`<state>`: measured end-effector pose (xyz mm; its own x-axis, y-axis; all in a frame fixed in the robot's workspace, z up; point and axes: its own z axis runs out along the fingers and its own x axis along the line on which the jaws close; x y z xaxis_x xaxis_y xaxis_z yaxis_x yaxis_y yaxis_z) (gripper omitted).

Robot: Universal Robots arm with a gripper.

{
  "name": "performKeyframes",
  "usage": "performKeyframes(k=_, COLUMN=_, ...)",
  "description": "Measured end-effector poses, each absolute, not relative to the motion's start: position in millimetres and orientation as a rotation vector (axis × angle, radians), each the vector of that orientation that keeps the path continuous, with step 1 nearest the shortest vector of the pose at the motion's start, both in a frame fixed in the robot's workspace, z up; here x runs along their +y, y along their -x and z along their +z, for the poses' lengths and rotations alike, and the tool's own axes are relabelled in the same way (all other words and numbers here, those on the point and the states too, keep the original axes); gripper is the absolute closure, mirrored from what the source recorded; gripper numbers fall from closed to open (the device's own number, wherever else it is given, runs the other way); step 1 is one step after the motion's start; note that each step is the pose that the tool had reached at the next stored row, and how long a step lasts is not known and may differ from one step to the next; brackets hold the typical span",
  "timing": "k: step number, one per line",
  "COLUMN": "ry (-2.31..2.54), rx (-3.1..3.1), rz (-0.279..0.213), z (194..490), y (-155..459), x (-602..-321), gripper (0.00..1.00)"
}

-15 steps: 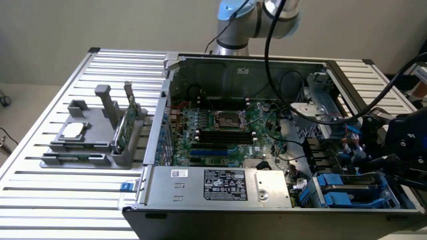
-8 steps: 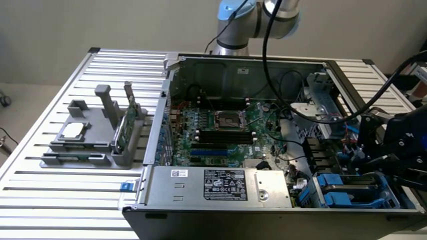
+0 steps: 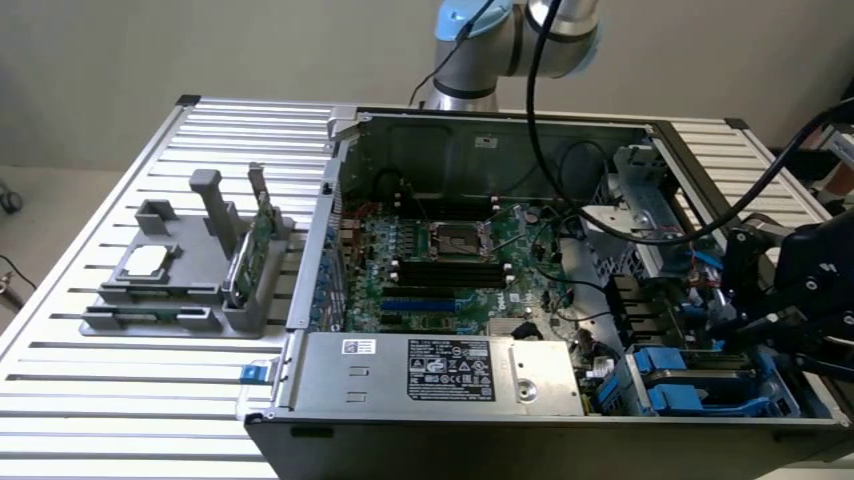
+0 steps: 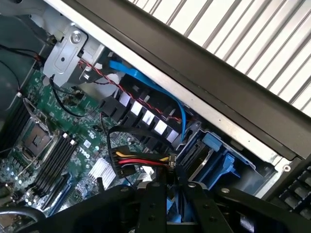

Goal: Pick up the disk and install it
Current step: 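Insert the first disk wire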

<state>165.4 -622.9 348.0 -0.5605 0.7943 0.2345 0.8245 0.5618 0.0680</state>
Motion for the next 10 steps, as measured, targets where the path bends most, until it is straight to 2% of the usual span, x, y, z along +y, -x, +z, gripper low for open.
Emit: performKeyframes(k=10, ry=1.54, rx=-2.536, rz=-0.26, z=348.5, y=-165.4, x=-622.8, gripper=0.81)
